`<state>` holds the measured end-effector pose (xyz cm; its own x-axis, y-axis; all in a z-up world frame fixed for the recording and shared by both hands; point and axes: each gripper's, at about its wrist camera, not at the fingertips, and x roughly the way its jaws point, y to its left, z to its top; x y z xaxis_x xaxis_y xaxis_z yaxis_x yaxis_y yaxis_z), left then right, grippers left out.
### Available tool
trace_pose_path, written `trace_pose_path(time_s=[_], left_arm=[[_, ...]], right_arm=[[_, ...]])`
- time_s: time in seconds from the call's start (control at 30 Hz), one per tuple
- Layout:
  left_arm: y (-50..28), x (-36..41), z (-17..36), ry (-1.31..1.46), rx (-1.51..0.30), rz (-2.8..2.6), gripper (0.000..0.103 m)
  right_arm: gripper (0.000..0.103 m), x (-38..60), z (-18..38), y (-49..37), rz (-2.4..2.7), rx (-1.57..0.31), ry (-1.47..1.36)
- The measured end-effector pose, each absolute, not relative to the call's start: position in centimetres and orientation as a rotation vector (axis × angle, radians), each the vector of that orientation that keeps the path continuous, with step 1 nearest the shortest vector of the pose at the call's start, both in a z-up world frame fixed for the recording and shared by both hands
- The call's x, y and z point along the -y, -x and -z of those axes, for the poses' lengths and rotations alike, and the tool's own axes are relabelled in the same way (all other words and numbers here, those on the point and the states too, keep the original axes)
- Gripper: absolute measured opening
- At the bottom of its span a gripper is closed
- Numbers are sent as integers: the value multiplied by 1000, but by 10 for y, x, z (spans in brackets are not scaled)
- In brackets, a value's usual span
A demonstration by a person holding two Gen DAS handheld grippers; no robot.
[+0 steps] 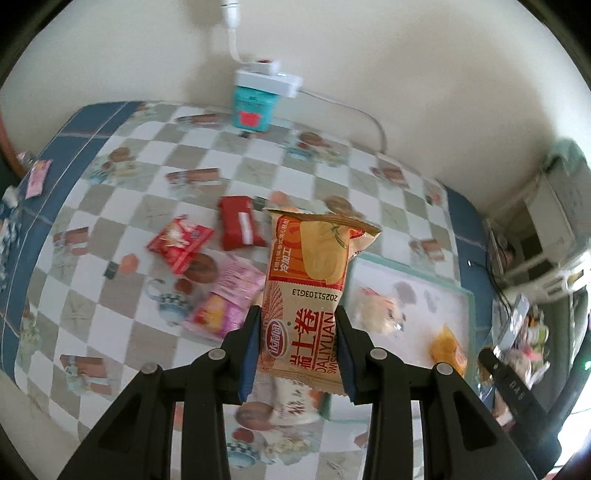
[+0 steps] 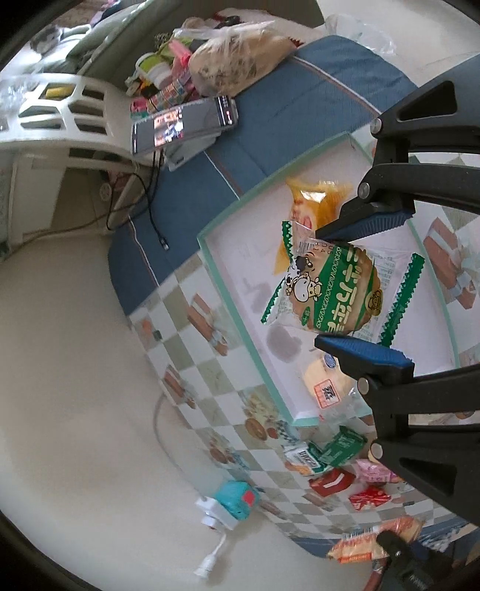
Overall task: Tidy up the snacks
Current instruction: 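Carry the bread bag and biscuit pack over the white tray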
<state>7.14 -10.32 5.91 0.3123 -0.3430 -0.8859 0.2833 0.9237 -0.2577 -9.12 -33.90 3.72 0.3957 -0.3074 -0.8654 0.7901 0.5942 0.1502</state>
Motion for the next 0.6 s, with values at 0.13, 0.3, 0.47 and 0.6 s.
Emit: trace_pose_path(time_s=[0.13,0.3,0.47,0.6], left_arm=[[-55,130,-57,3,-1189,469,39],[-30,168,-48,-97,-1204,532,39],[-13,195,-26,-189,-1240,555,39],[-6,207,-7,-223,-1297,559,39]], right_arm=[[53,345,-41,98,766,-901,-623],[53,351,-37,107,781,-907,-644],[53,356,-22,112,789,-949,-657],[53,360,-4,115,795,-1000,-682]])
